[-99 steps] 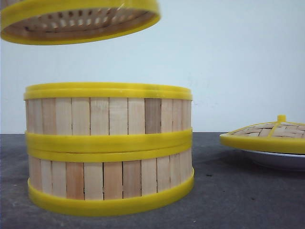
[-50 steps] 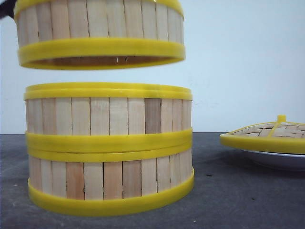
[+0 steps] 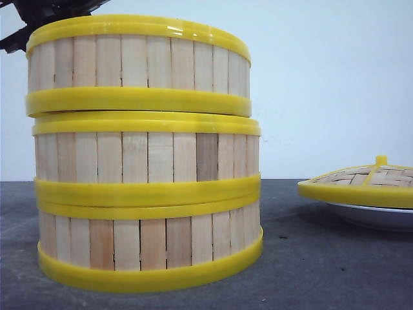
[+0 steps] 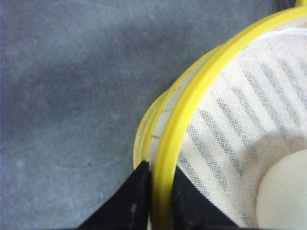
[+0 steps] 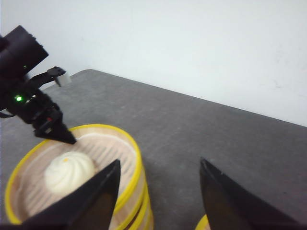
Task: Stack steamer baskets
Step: 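Lift the basket with the left gripper and lower it onto the stack, then open the left gripper and release the basket on the stack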
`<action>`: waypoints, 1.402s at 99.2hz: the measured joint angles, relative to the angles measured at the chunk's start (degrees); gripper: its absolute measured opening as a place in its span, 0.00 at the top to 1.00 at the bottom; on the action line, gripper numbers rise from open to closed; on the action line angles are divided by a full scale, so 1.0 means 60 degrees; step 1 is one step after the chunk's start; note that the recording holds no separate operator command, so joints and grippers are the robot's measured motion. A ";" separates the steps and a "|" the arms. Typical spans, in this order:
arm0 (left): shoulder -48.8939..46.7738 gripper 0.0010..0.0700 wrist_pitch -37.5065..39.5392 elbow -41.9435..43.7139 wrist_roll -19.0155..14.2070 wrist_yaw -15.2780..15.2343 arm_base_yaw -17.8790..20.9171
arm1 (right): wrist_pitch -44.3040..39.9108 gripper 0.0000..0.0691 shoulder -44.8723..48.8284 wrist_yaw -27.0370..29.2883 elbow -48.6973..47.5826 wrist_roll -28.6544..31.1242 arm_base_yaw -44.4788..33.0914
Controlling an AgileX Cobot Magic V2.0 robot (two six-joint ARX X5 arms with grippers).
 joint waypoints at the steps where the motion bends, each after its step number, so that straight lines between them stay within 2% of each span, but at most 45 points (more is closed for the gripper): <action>1: 0.0007 0.98 0.0000 -0.0004 -0.0004 0.0000 -0.0007 | 0.0000 0.54 0.0000 0.0004 0.0000 0.0000 0.0000; 28: 0.0302 0.98 0.0084 -0.0033 -0.0004 0.0015 -0.0219 | 0.0000 0.54 0.0000 0.0018 0.0000 0.0000 0.0000; 85: 0.0357 0.98 0.0299 -0.0036 0.0004 0.0022 -0.0230 | -0.0004 0.54 0.0000 0.0018 0.0000 0.0000 0.0000; 94: 0.0364 0.92 0.0386 -0.0036 -0.0011 0.0073 -0.0230 | 0.0000 0.54 0.0000 0.0018 0.0000 0.0000 0.0000; 111: 0.0364 0.71 0.0601 -0.0036 -0.0011 0.0113 -0.0230 | -0.0160 0.54 0.0000 0.0029 0.0000 -0.0004 0.0000; 122: 0.0364 0.68 0.0801 -0.0036 -0.0011 0.0113 -0.0230 | -0.0379 0.54 0.0029 0.0146 0.0000 0.0000 0.0000; 139: 0.0259 0.68 0.1286 -0.0040 -0.0044 0.0113 -0.0230 | -0.1042 0.54 0.0310 0.0914 0.0000 0.0007 0.0000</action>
